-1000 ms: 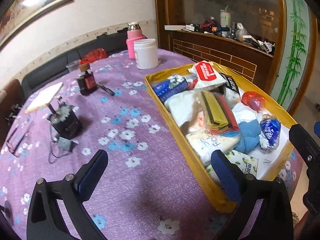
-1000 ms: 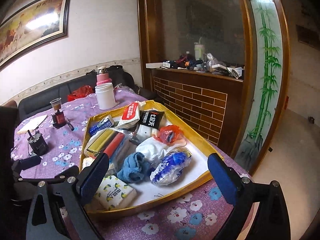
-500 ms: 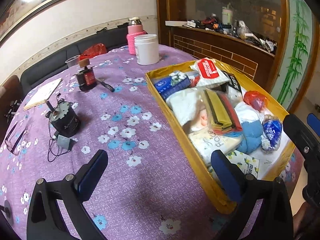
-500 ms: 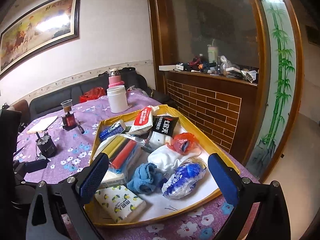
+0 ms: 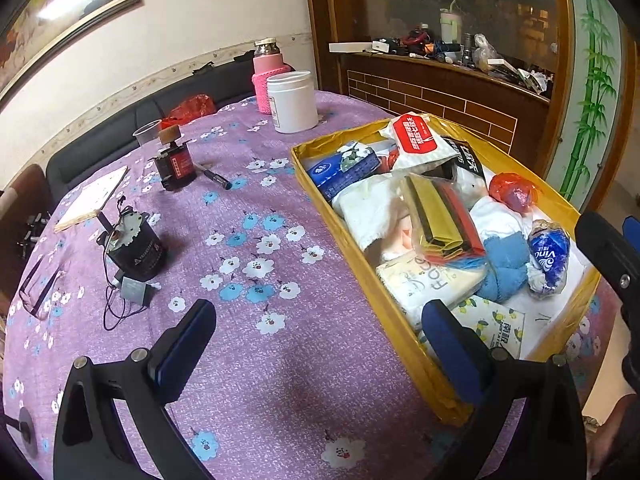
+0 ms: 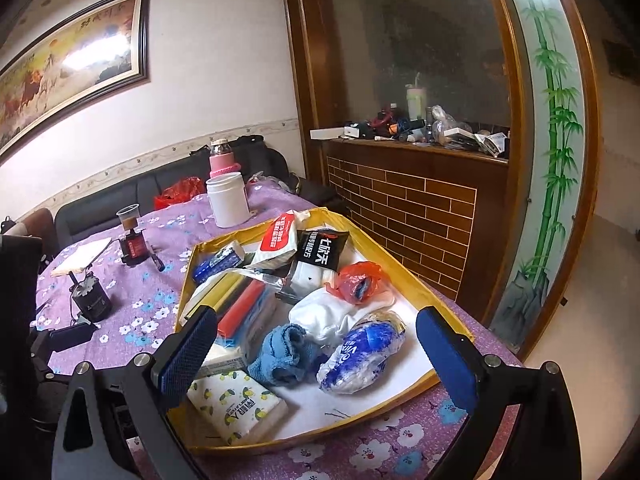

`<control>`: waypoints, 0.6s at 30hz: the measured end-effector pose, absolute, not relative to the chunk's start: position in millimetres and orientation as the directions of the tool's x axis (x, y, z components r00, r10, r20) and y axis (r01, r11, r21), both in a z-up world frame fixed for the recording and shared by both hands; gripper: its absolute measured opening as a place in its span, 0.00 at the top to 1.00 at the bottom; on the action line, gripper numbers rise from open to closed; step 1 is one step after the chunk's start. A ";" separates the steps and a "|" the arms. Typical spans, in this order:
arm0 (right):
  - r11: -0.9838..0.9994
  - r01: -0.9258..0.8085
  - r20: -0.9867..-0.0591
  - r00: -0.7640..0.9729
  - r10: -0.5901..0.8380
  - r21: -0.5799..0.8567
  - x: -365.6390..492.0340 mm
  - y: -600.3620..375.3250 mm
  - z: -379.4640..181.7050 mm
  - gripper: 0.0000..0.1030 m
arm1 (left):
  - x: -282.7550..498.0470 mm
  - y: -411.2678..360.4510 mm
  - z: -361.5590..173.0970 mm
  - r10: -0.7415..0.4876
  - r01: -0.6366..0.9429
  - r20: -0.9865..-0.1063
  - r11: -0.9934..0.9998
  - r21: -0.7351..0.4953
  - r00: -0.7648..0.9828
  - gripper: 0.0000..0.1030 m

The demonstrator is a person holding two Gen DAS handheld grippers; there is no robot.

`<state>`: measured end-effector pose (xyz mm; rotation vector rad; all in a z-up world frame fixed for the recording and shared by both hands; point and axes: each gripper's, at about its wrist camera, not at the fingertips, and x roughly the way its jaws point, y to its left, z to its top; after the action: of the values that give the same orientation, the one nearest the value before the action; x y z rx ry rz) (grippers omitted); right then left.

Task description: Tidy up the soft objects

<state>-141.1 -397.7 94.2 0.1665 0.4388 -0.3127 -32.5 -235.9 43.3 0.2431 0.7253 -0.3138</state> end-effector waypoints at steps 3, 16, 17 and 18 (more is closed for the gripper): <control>0.938 0.334 -0.445 0.857 -0.260 0.095 -141.9 -398.8 93.9 0.02 | -34.2 -236.7 43.7 -0.191 0.362 -0.676 0.924 0.120 0.712 0.01; 0.936 0.336 -0.451 0.855 -0.258 0.101 -144.1 -398.9 91.6 0.02 | -34.8 -238.7 42.3 -0.181 0.363 -0.678 0.922 0.136 0.713 0.01; 0.936 0.338 -0.451 0.854 -0.259 0.103 -144.6 -399.0 91.1 0.02 | -34.6 -238.5 42.5 -0.179 0.362 -0.678 0.922 0.137 0.713 0.01; 0.935 0.339 -0.450 0.855 -0.259 0.107 -145.6 -399.3 91.0 0.02 | -34.3 -238.2 42.5 -0.180 0.362 -0.679 0.922 0.135 0.712 0.01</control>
<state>-145.6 -399.3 91.0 0.1854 0.4454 -0.3165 -34.3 -238.2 42.5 0.2677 0.7193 -0.3047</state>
